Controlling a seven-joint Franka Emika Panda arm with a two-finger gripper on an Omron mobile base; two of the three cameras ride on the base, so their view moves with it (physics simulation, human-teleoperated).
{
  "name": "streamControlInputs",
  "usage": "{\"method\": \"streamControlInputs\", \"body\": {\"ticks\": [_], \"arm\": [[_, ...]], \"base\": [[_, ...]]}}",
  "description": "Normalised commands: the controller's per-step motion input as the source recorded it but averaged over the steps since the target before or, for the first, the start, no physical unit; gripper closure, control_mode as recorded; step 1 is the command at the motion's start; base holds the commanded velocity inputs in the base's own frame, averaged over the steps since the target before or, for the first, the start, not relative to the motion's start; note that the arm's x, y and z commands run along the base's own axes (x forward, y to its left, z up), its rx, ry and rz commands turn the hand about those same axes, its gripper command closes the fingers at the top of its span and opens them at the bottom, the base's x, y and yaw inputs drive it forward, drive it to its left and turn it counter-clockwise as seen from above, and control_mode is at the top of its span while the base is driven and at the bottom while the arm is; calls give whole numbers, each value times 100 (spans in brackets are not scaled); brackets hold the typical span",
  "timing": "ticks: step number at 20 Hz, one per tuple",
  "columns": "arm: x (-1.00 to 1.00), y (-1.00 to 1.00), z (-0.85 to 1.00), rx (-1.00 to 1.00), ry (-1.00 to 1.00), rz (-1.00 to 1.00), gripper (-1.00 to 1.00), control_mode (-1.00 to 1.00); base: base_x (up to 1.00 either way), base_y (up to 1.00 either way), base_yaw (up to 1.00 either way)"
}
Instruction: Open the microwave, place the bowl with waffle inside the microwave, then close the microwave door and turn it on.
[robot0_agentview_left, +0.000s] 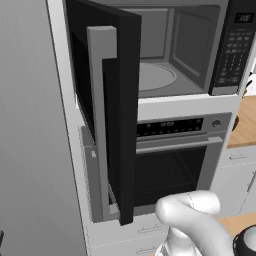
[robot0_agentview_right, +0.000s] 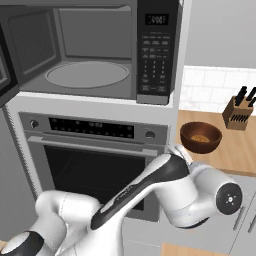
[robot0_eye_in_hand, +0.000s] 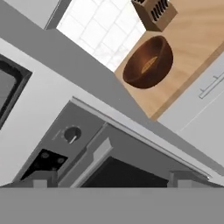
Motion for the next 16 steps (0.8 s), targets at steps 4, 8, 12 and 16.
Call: {"method": "streamControlInputs", "body": {"ticks": [4, 8, 12, 16], "arm": [[52, -59, -39, 0, 8, 0, -100, -100], [0, -4, 0, 1, 2, 0, -100, -100], [4, 0, 0, 0, 0, 0, -100, -100], [42, 0, -19, 1, 0, 0, -100, -100]], "base": [[0, 0, 0], [0, 0, 0], [0, 0, 0], [0, 0, 0]]}}
